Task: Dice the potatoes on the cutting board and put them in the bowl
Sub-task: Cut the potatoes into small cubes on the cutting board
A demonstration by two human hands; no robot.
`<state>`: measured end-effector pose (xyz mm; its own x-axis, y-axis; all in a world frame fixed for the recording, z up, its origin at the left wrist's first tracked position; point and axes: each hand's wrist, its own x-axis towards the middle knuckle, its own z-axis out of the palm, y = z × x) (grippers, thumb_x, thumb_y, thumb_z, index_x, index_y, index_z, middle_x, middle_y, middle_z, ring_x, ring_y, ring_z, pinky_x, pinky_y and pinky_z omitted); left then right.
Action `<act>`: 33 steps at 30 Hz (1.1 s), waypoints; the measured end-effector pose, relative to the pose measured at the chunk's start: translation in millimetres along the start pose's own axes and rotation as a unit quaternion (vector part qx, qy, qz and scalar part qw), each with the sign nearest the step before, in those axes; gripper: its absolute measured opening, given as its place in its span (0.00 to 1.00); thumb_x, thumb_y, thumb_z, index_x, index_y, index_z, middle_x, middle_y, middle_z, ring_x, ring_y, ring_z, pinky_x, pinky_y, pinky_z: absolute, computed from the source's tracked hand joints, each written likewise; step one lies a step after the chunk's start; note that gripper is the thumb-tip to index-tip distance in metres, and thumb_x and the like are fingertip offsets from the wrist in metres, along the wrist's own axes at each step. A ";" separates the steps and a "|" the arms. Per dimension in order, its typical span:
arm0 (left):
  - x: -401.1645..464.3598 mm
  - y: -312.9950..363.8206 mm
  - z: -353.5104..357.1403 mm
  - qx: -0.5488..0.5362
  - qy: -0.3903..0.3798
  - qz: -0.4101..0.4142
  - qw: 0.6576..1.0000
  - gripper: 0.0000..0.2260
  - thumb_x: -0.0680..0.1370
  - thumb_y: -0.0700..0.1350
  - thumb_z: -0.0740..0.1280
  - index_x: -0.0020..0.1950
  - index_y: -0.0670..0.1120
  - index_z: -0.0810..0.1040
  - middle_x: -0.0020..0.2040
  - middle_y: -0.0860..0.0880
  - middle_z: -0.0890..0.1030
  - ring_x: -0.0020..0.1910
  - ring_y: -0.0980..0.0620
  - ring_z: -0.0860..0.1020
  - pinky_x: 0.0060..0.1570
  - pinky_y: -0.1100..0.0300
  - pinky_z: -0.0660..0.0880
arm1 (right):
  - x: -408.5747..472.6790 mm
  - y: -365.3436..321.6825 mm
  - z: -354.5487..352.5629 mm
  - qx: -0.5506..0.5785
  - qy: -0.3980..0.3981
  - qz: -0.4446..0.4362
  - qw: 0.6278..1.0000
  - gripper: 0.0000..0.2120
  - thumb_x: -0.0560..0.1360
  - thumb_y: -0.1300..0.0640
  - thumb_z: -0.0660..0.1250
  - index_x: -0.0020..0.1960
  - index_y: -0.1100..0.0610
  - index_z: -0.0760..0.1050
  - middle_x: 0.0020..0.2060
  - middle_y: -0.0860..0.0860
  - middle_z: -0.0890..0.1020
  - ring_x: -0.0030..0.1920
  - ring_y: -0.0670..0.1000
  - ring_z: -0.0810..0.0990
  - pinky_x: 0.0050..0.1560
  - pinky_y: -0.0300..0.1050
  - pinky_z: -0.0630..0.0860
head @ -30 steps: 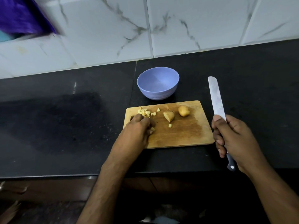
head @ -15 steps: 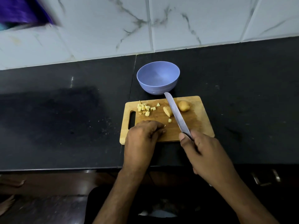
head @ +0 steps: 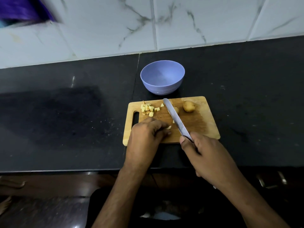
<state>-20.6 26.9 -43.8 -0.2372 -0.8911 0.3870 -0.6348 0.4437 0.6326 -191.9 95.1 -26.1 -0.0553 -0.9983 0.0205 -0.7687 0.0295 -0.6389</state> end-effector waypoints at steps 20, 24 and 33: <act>-7.3 0.9 4.8 0.061 0.035 0.014 0.997 0.07 0.78 0.45 0.72 0.56 0.50 0.84 0.47 0.55 0.83 0.46 0.54 0.79 0.44 0.50 0.78 | -18.2 -9.7 2.2 -0.105 -0.053 0.007 0.993 0.13 0.82 0.43 0.50 0.47 0.44 0.70 0.30 0.47 0.76 0.28 0.45 0.76 0.28 0.38 0.68; -6.2 1.4 6.9 0.047 0.029 -0.003 0.998 0.07 0.80 0.43 0.70 0.57 0.50 0.82 0.49 0.55 0.82 0.47 0.55 0.78 0.46 0.53 0.78 | -27.9 -15.7 -3.1 -0.127 -0.069 0.017 0.989 0.11 0.83 0.43 0.48 0.47 0.43 0.66 0.31 0.47 0.76 0.29 0.44 0.76 0.27 0.37 0.68; -5.2 -0.2 7.0 0.044 0.022 -0.022 0.999 0.04 0.79 0.39 0.70 0.48 0.48 0.80 0.44 0.54 0.81 0.45 0.54 0.76 0.42 0.51 0.77 | -29.3 -25.5 -3.5 -0.149 -0.071 0.019 0.986 0.12 0.83 0.44 0.46 0.53 0.44 0.67 0.34 0.47 0.76 0.31 0.45 0.77 0.33 0.39 0.75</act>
<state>-24.4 30.8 -50.7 -0.1769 -0.9037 0.3898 -0.7065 0.3924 0.5889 -172.9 123.8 -7.7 -0.0135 -0.9926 -0.1208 -0.9219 0.0592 -0.3830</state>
